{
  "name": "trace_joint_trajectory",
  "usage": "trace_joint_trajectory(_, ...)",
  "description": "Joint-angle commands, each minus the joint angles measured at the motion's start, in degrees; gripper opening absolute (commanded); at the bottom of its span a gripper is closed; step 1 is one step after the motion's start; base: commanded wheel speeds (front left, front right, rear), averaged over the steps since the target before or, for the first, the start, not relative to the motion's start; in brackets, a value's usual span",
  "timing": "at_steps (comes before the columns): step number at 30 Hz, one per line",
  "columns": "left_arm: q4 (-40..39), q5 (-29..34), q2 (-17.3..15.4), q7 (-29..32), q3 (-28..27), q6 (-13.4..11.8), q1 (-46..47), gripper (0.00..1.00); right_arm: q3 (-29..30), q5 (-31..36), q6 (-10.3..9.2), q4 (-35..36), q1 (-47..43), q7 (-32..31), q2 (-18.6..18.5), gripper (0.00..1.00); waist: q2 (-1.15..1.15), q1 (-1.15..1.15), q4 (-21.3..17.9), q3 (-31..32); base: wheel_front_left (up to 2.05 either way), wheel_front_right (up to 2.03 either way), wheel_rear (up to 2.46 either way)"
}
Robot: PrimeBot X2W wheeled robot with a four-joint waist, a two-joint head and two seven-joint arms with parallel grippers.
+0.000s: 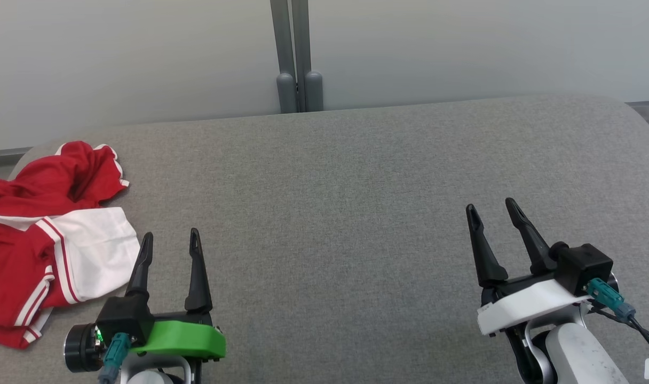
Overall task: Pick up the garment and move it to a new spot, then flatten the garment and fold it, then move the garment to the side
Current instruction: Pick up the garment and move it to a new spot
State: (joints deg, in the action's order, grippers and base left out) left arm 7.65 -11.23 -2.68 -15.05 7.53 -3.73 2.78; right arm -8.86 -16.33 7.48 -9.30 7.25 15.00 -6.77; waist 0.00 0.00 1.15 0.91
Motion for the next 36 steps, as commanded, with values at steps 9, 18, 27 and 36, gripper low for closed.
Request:
trace_joint_trajectory(9, 0.46, -0.66, -0.38, -0.2, -0.01, 0.19, -0.2, 1.0, 0.13, 0.14, 0.02, -0.29, 0.61, 0.25, -0.2, 1.0, 0.0, 0.0, 0.4, -0.12, 0.0, 0.0, 0.0)
trace_joint_trajectory(18, 0.76, -1.39, -0.38, -0.2, -0.51, -0.37, 0.15, 1.0, 0.3, -0.46, 0.02, 0.03, -0.6, 0.21, -0.22, 1.0, 0.0, 0.0, 4.88, -0.22, 0.0, 0.0, 0.0)
trace_joint_trajectory(27, 0.8, -0.98, -0.37, -0.19, -2.73, -0.56, -1.54, 1.0, -1.44, -1.46, 0.02, 0.04, -1.43, 0.22, 0.29, 1.0, 0.0, 0.0, 14.46, 0.13, 0.0, 0.0, 0.0)
trace_joint_trajectory(36, 0.36, -0.93, -0.35, -0.19, -4.82, -0.14, -2.66, 1.0, -3.09, -2.93, 0.02, 0.11, -2.06, 0.21, 0.65, 1.0, 0.0, 0.0, 23.88, 0.06, 0.0, 0.0, 0.0)
